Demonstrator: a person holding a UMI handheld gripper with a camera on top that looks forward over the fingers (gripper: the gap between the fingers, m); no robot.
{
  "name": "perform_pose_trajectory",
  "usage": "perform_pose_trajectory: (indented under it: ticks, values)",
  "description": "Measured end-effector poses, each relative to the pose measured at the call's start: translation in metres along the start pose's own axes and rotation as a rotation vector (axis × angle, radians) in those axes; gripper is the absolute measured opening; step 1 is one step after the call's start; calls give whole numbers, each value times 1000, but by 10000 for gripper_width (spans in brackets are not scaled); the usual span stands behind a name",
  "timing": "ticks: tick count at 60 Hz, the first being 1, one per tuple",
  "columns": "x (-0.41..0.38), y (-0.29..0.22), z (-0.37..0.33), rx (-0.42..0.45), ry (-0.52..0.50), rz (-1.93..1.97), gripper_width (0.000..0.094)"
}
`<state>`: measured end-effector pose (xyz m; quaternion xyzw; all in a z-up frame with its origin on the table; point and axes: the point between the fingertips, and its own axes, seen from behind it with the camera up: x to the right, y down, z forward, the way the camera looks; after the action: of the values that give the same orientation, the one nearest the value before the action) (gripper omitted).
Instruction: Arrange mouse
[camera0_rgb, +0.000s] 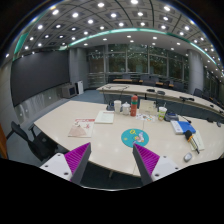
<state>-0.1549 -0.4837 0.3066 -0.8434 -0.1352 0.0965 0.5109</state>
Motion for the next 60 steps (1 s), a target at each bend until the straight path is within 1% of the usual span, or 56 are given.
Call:
perform_pose_trajectory:
  ticks: [8,9,16,28,31,36,43,49,60]
  values:
    - [34,29,1,-43,51,23,859]
    - [54,41,7,-48,53,27,859]
    - [106,90,16,-121,100,62,858]
    - [239,190,32,-241,212,105,859]
    - [273,209,37,-256,234,114,858]
    - [336,231,48,-253,268,130,857]
    - [416,242,69,-238,318,151,853]
    - [471,249,90,-244,347,170,855]
    - [532,256,136,-255,338,195,853]
